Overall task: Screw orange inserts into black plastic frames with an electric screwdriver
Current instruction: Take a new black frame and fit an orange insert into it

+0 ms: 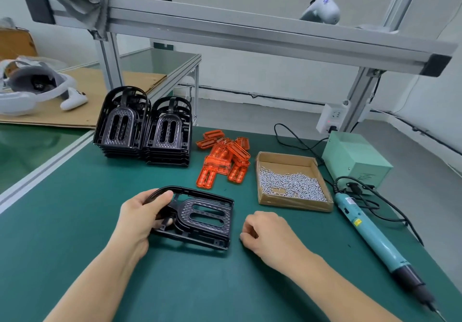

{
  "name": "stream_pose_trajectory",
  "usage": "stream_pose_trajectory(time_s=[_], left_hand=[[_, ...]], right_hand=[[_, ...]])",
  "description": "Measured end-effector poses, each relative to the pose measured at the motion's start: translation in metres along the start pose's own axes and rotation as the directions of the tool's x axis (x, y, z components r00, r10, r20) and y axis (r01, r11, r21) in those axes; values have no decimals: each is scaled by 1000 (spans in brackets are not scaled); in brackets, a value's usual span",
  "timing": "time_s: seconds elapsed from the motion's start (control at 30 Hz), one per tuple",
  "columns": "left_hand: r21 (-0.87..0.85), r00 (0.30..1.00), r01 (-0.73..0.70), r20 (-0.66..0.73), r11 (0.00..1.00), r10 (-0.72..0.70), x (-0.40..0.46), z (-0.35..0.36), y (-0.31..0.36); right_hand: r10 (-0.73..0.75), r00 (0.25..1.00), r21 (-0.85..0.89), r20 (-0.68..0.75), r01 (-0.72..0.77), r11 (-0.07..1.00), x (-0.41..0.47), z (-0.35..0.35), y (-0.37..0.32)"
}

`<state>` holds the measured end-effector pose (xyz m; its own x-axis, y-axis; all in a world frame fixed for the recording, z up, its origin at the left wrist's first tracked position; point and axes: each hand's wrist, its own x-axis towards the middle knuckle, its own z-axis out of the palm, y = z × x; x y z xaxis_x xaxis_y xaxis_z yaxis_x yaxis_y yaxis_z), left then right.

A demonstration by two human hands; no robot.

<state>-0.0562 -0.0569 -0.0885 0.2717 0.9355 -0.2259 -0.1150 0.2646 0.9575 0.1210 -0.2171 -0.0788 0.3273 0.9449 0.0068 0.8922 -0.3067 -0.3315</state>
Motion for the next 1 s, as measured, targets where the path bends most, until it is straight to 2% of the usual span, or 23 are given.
stream_pose_trajectory(time_s=[0.2,0.43,0.57,0.83,1.0], left_hand=[[36,1000,4,26,999,-5,1,10,-4],[174,998,-65,23,983,62,7,9,-2],[215,998,-55,-2,975,57,10,4,-1],[179,1000,-4,-29,984,10,14,-2,3],[89,998,63,-32,994,-61,18,-6,7]], right_hand=[[54,997,-26,62,-53,998,7,-6,-10],[65,995,-30,72,-63,998,14,-12,-16],[77,992,61,98,-83,995,17,-15,-10],[24,998,107,59,-30,994,23,-9,-11],[-22,1000,-7,12,22,1000,30,-7,-16]])
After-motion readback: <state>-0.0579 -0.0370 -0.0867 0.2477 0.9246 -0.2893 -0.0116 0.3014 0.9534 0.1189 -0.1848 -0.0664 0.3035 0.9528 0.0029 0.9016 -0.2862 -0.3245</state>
